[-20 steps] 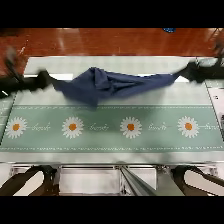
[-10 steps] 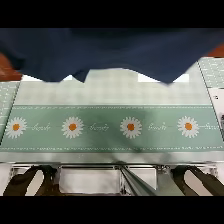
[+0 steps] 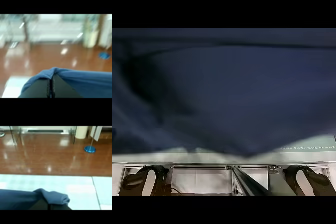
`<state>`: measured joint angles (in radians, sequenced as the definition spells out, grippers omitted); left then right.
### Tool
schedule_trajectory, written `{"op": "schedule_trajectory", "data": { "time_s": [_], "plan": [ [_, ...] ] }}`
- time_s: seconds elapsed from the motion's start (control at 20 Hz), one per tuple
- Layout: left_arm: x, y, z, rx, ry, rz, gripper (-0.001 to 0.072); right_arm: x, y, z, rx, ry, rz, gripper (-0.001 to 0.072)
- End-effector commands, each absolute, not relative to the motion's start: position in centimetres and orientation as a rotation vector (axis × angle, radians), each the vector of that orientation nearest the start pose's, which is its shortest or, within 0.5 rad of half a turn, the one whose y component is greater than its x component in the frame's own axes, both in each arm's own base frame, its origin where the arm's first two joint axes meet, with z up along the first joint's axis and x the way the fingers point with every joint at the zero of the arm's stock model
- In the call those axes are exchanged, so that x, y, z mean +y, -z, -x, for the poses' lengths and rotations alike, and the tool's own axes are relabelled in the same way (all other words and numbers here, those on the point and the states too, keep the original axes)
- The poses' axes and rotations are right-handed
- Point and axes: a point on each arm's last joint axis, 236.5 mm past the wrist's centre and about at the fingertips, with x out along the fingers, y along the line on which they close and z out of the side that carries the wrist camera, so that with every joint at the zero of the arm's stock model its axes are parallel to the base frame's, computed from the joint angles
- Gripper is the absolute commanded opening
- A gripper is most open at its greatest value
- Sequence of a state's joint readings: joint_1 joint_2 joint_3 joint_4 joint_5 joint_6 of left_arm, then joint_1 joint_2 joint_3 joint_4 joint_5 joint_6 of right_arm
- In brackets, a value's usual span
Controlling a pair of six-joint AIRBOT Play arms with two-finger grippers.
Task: Fold the shirts.
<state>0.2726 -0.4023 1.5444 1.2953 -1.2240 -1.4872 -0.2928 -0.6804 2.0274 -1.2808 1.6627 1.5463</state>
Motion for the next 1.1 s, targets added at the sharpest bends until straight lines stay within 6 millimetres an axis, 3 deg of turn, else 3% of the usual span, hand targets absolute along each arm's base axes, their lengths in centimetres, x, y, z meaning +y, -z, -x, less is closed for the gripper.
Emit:
{"op": "schedule_trajectory", "data": {
  "time_s": [0.0, 0.2, 0.3, 0.4, 0.55, 0.7, 0.85, 0.95, 1.05],
  "plan": [
    [0.6, -37.9, -18.8, 0.272, -0.081, 0.099, 0.0028, 1.7, -40.5, -16.8, 0.460, 0.002, -0.078, 0.0026],
    [-3.9, -28.3, -25.5, 0.561, 0.182, 0.216, 0.0028, 1.7, -31.6, -22.9, 0.669, -0.082, -0.164, 0.0026],
    [-3.4, -22.5, -28.9, 0.724, 0.197, 0.262, 0.0028, 1.5, -26.7, -26.9, 0.726, -0.114, -0.232, 0.0026],
    [-2.4, -18.1, -32.7, 0.816, 0.191, 0.298, 0.0028, 1.8, -20.8, -30.7, 0.813, -0.178, -0.277, 0.0026],
    [-1.6, -13.2, -39.2, 0.870, 0.186, 0.369, 0.0028, 1.2, -13.9, -36.9, 0.926, -0.227, -0.360, 0.0026],
    [-2.6, -9.1, -45.5, 0.910, 0.198, 0.377, 0.0028, -0.1, -7.9, -43.8, 0.981, -0.225, -0.466, 0.0026],
    [-4.8, -6.0, -51.7, 0.928, 0.233, 0.367, 0.0028, -0.3, -4.1, -49.5, 1.020, -0.262, -0.569, 0.0026],
    [-5.7, -4.1, -55.5, 0.940, 0.220, 0.411, 0.0028, -0.5, -2.6, -52.8, 1.016, -0.274, -0.638, 0.0026],
    [-5.6, -2.1, -57.8, 0.970, 0.148, 0.518, 0.0028, -0.6, -1.7, -54.9, 1.014, -0.272, -0.699, 0.0026]
  ]
}}
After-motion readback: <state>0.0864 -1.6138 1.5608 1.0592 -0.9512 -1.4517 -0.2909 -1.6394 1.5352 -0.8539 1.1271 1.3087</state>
